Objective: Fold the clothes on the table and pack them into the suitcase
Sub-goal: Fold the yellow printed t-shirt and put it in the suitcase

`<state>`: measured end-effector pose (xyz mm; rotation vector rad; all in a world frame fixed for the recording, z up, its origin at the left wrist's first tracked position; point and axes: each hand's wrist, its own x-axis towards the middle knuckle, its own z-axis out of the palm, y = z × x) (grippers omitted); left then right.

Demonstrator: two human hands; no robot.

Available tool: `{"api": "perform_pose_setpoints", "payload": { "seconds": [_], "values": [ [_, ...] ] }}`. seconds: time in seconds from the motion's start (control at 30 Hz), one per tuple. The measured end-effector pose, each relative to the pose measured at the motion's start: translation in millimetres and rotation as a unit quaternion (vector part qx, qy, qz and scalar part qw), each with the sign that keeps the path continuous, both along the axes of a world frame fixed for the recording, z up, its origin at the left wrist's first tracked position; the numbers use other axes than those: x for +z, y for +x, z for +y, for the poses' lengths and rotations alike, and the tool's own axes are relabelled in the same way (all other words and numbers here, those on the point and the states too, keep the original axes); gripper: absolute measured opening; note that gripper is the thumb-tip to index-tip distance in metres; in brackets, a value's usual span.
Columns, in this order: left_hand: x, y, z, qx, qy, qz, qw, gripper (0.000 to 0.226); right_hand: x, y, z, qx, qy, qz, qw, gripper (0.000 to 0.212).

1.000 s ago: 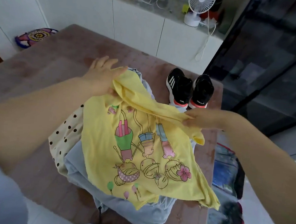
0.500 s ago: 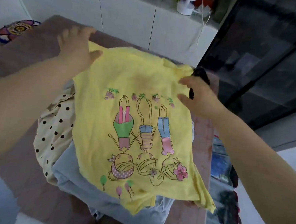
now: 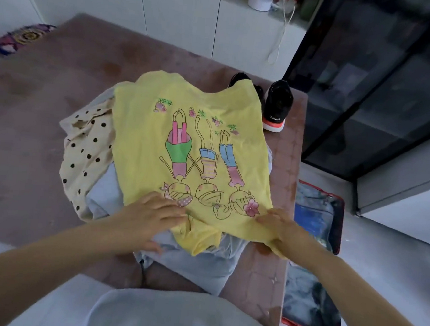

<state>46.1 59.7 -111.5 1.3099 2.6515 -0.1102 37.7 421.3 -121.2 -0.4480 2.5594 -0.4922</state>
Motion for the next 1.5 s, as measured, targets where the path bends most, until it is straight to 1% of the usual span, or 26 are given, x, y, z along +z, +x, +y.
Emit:
{"api": "perform_pose_setpoints", "payload": {
  "seconds": [0.07, 0.13, 0.17, 0.2, 0.23, 0.27, 0.3, 0.37, 0.43, 0.47, 0.5, 0.57, 0.6, 0.63, 0.7, 0.77, 0.83, 0.93, 1.03, 1.1, 1.2, 1.23, 1.3, 1.33, 1.4, 1.5],
  "values": [
    [5.9, -5.1, 10.6, 0.075, -0.019, -0.028, 0.997, 0.062, 7.9, -6.7, 6.1, -0.064, -0.035, 0.016, 0.997, 0.056],
    [23.2, -11.7, 16.3, 0.169, 0.055, -0.090, 0.980, 0.047, 29.3, -20.3, 13.3, -0.113, -0.050, 0.010, 0.992, 0.041],
    [33.2, -17.7, 15.3, 0.215, 0.117, -0.152, 0.957, 0.042, 42.5, -26.6, 18.2, -0.130, -0.087, -0.021, 0.987, 0.037],
    [45.1, -23.2, 12.4, 0.263, 0.181, -0.232, 0.919, 0.038, 54.0, -30.2, 23.7, -0.154, -0.150, -0.072, 0.974, 0.035],
    [56.6, -28.8, 8.3, 0.293, 0.230, -0.289, 0.882, 0.033, 66.2, -32.3, 27.9, -0.182, -0.226, -0.129, 0.948, 0.034],
    [65.6, -34.2, 4.5, 0.309, 0.265, -0.306, 0.861, 0.027, 73.7, -34.1, 31.8, -0.218, -0.291, -0.171, 0.916, 0.033],
    [72.8, -40.0, 0.7, 0.317, 0.287, -0.301, 0.852, 0.022, 75.9, -37.3, 34.7, -0.257, -0.328, -0.177, 0.892, 0.031],
    [74.1, -49.0, -6.7, 0.334, 0.285, -0.258, 0.860, 0.013, 69.2, -45.8, 34.3, -0.337, -0.299, -0.081, 0.889, 0.028],
    [62.1, -49.7, -9.1, 0.363, 0.222, -0.164, 0.890, 0.013, 55.6, -48.5, 26.4, -0.401, -0.206, 0.064, 0.890, 0.028],
    [52.3, -45.7, -8.8, 0.374, 0.190, -0.088, 0.903, 0.022, 47.6, -45.6, 22.4, -0.398, -0.173, 0.118, 0.893, 0.024],
    [43.3, -37.6, -6.5, 0.366, 0.184, -0.007, 0.912, 0.028, 39.4, -40.4, 19.5, -0.360, -0.153, 0.156, 0.907, 0.016],
    [29.3, -17.1, 1.2, 0.287, 0.229, 0.112, 0.923, 0.018, 20.8, -25.2, 15.7, -0.247, -0.096, 0.166, 0.950, 0.011],
    [24.7, -6.0, 6.2, 0.230, 0.245, 0.131, 0.933, 0.013, 13.6, -16.1, 12.8, -0.204, -0.063, 0.146, 0.966, 0.016],
    [18.8, 2.4, 10.5, 0.182, 0.243, 0.131, 0.944, 0.016, 7.6, -7.7, 9.4, -0.175, -0.037, 0.120, 0.976, 0.026],
    [0.2, 14.4, 19.6, 0.145, 0.196, 0.118, 0.963, 0.034, -3.2, 2.1, 2.9, -0.144, -0.005, 0.079, 0.987, 0.046],
    [-16.9, 21.8, 31.7, 0.162, 0.118, 0.122, 0.972, 0.052, -14.3, 3.2, -1.3, -0.123, 0.029, 0.070, 0.990, 0.056],
    [-26.7, 23.1, 43.1, 0.201, 0.064, 0.131, 0.969, 0.065, -21.4, -2.6, -4.9, -0.122, 0.031, 0.077, 0.989, 0.057],
    [-32.1, 17.4, 54.5, 0.233, 0.078, 0.145, 0.958, 0.061, -23.4, -13.0, -9.3, -0.157, 0.005, 0.074, 0.985, 0.054],
    [-31.3, 7.3, 58.7, 0.238, 0.098, 0.132, 0.957, 0.056, -22.6, -21.9, -5.3, -0.194, -0.013, 0.077, 0.978, 0.052],
    [-27.9, 2.5, 55.5, 0.238, 0.113, 0.117, 0.958, 0.051, -23.6, -26.1, -2.9, -0.185, 0.007, 0.095, 0.978, 0.052],
    [-19.3, -2.4, 45.1, 0.234, 0.156, 0.083, 0.956, 0.020, -21.3, -31.7, -5.5, -0.171, -0.006, 0.142, 0.975, 0.036],
    [-14.4, -3.5, 40.9, 0.247, 0.172, 0.054, 0.952, 0.017, -18.1, -33.4, -5.8, -0.174, -0.027, 0.160, 0.971, 0.029],
    [-4.9, -4.0, 35.3, 0.264, 0.207, 0.003, 0.942, 0.038, -7.8, -35.5, -3.4, -0.171, -0.063, 0.187, 0.965, 0.020],
    [0.1, -3.7, 32.4, 0.264, 0.242, -0.020, 0.934, 0.045, 0.0, -36.1, -2.3, -0.161, -0.082, 0.200, 0.963, 0.018],
    [18.3, 1.5, 25.3, 0.282, 0.308, -0.101, 0.903, 0.044, 20.1, -35.5, 1.4, -0.153, -0.123, 0.202, 0.960, 0.017],
    [45.1, 14.3, 9.3, 0.314, 0.382, -0.180, 0.850, 0.033, 51.4, -29.5, 11.5, -0.172, -0.158, 0.118, 0.965, 0.014]
  ]
}}
